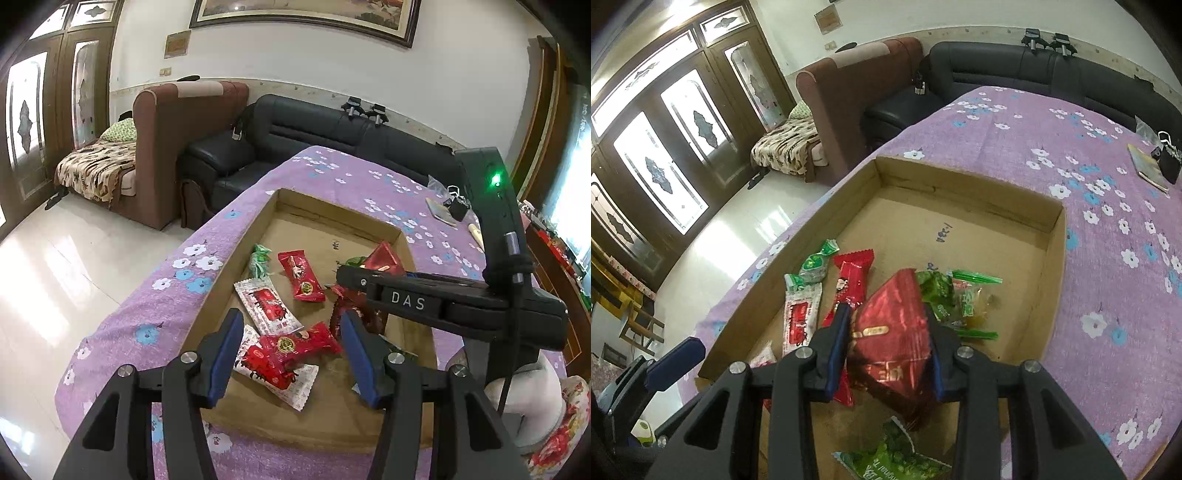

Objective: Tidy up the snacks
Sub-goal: 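Open both grippers over the box to drop the red candy and dark red bag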

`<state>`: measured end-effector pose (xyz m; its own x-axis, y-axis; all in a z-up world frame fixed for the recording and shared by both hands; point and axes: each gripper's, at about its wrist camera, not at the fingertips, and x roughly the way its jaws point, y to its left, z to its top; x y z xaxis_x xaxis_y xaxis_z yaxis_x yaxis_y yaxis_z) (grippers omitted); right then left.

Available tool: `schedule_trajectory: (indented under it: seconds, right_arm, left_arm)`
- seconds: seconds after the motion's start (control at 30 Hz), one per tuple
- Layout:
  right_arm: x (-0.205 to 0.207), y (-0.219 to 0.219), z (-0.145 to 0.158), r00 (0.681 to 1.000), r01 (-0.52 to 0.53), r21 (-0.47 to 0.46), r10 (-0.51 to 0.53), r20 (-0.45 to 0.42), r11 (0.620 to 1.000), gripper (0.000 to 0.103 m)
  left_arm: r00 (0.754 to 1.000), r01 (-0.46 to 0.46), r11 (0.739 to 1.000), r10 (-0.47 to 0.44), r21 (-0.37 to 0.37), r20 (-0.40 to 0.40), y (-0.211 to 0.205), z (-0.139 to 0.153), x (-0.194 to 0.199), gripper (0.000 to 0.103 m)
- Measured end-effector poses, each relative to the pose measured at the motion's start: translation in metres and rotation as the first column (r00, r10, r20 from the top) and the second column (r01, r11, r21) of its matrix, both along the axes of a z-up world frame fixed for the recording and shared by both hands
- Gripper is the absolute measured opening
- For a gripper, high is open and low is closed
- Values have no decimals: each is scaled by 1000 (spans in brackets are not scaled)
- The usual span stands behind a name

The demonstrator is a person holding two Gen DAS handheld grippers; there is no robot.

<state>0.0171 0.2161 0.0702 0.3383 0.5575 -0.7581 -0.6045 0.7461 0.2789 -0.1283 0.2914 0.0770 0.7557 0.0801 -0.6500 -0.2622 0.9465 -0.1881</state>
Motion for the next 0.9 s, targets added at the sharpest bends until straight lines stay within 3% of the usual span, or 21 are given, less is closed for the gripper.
schedule_trajectory:
  seconds: [0.2,0.43,0.57,0.9]
  right_arm:
    - [-7,-2,8,1000,-4,8,3,17,1000,36]
    - [-20,-10,24,999,-10,32,8,47,999,37]
    - [-33,-22,40,996,-4,53,-1,92,999,48]
    - [-62,-68,58,989,53,116,-68,135,992,56]
  left_arm:
    - [1000,-10,1000,9,9,4,-1,1,-4,60]
    - [999,-45,998,44,43,21,-2,11,-10,71]
    - [998,-55,996,52,66,36,-6,18,-15,76]
    - [997,-30,993,22,111,69,-30,33,-27,78]
